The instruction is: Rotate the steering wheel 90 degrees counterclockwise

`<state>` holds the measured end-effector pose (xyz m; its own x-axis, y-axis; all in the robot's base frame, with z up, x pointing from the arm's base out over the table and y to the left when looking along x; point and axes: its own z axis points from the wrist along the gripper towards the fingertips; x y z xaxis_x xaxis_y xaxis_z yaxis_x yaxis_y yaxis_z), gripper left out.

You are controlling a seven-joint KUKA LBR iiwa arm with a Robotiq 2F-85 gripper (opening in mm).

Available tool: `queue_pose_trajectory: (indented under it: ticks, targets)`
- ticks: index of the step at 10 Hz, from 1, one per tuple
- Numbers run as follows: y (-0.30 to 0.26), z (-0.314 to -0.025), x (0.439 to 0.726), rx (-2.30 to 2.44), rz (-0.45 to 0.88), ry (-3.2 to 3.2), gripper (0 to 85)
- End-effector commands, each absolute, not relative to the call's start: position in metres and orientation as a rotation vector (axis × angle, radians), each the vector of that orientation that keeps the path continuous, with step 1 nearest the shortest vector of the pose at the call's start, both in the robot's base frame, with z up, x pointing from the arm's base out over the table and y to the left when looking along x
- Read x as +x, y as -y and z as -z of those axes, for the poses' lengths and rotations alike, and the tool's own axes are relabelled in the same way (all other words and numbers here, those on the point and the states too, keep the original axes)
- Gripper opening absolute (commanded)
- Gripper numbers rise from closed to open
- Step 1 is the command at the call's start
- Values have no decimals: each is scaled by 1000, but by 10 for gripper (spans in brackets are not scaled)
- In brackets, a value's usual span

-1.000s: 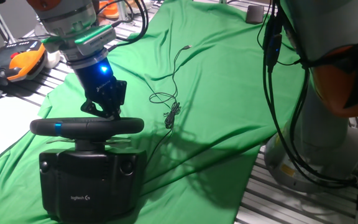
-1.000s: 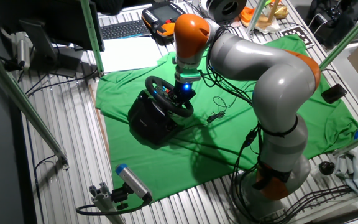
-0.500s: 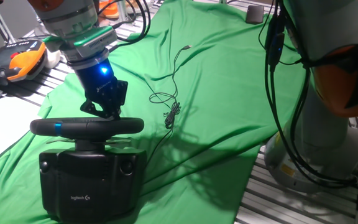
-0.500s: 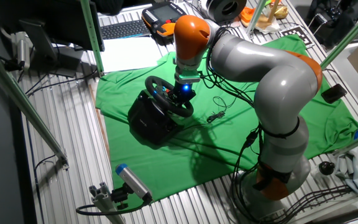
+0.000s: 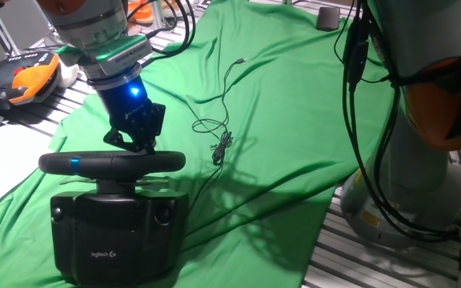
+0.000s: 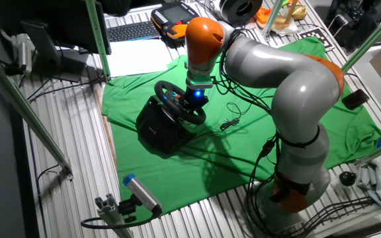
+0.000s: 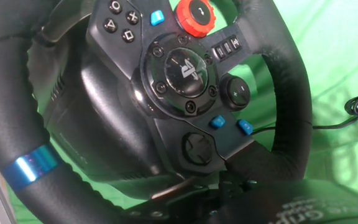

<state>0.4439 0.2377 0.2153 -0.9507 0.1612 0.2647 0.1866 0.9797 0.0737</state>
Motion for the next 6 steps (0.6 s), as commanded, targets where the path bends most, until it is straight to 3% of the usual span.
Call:
queue_pose_trajectory:
  ticks: [1,6]
  targets:
    - [-238,-215,444,-257,142,2868,0]
    - [-238,-215,444,-247,138,2863,0]
